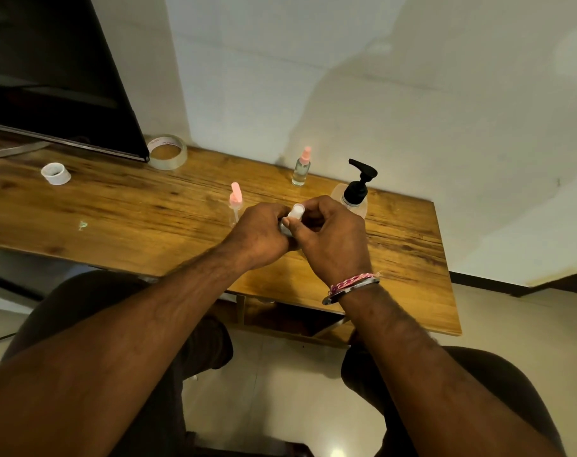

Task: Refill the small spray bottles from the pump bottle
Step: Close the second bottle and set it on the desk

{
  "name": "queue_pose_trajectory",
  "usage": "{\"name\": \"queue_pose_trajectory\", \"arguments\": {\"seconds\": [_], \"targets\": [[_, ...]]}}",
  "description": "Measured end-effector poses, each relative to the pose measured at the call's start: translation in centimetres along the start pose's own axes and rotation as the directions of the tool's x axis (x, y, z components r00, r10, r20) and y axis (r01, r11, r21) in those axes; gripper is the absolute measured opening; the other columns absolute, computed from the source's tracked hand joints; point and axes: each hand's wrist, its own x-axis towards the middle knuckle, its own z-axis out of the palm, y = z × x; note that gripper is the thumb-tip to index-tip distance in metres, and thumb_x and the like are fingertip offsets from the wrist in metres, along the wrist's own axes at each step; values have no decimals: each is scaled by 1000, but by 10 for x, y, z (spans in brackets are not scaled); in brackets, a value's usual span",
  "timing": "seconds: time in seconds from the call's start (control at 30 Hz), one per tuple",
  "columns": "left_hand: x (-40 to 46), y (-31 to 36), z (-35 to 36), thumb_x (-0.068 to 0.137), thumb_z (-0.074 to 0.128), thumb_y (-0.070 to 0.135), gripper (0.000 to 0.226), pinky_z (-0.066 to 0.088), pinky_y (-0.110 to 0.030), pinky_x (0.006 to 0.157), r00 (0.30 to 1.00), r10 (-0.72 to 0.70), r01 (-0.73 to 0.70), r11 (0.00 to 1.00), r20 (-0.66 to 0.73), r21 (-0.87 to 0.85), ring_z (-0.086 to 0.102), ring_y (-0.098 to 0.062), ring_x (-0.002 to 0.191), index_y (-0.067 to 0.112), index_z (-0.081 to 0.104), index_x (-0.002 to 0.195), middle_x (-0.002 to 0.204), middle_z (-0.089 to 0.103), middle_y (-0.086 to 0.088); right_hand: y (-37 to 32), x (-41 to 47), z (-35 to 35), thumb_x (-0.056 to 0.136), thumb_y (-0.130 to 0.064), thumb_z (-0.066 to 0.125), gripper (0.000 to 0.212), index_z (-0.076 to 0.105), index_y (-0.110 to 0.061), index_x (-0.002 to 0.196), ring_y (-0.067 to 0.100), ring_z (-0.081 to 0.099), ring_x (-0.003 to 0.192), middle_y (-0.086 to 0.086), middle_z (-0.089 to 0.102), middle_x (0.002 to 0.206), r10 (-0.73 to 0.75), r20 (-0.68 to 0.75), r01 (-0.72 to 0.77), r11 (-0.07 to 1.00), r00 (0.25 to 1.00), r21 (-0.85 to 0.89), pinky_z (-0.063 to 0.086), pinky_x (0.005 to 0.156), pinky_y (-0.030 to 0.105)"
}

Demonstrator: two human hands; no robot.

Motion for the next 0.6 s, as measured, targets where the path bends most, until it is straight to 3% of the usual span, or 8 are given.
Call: {"name": "queue_pose_trajectory", "arguments": {"seconds": [0.1,0.3,0.47,0.6], "targets": [[-1,1,-1,82,89,15,31,55,-21,71,1000,1,-1,1000,1,4,70,-3,89,23,77,110,93,74,14,-3,1,2,83,-39,84,27,71,-22,99,4,69,82,-8,75,92,-3,-42,1,999,999,-54,60,70,24],[-3,9,-4,84,86,11,30,52,-24,67,1000,23,-23,1000,-6,19,70,-6,83,35,68,81,86,73,11,-8,-2,1,84,-49,79,31,65,-26,100,0,65,75,-11,71,84,-12,-72,6,996,997,-90,53,61,17],[-7,15,-7,87,83,11,31,47,-21,64,998,50,-51,998,41,38,67,-5,78,35,65,79,83,71,12,-8,-5,-8,85,-51,76,40,65,-28,117,-3,64,75,-14,66,81,-74,1,74,997,997,-38,50,60,12],[-9,17,-9,85,86,16,27,50,-18,67,996,63,-64,998,63,19,70,-1,82,38,70,84,86,75,14,-2,-6,-13,91,-38,72,29,69,-25,117,1,65,84,-12,71,94,-96,68,97,995,993,-22,49,66,14]]}}
